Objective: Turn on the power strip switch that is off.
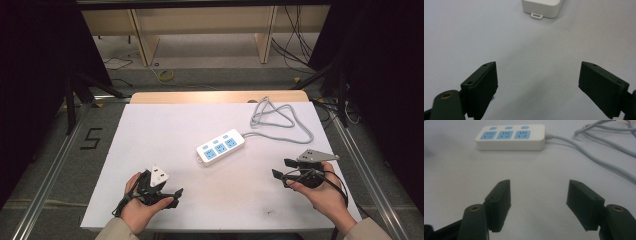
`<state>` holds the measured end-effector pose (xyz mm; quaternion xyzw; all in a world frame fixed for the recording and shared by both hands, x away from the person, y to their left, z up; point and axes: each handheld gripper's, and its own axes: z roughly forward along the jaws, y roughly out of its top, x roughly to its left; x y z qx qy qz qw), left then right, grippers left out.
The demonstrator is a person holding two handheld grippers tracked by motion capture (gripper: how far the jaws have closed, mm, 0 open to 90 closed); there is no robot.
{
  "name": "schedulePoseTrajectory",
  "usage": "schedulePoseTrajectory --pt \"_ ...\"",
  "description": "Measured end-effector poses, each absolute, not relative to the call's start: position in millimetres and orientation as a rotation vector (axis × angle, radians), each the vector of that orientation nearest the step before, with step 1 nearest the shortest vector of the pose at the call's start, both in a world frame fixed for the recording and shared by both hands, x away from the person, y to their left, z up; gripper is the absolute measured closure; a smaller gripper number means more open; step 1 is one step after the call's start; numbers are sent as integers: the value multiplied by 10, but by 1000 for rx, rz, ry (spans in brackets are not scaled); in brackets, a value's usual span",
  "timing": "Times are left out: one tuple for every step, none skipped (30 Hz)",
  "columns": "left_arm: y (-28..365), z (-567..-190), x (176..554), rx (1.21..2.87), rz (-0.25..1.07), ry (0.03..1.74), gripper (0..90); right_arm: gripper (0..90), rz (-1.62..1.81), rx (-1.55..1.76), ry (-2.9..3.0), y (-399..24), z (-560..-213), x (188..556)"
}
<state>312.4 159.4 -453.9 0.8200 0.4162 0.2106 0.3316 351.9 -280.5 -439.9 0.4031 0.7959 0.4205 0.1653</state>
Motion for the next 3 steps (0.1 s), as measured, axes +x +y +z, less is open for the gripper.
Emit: schedulePoseTrajectory --pt "1587 -4538 3123 2143 543 1085 150 355 1203 1147 2260 -2806 -4394 3516" --pt "1571 -4541 3124 2140 533 1079 150 353 1207 1145 2256 -2811 -4388 3511" --pt "1571 -4541 3124 2140 533 1079 150 353 1207 1145 2256 -2811 -4388 3511"
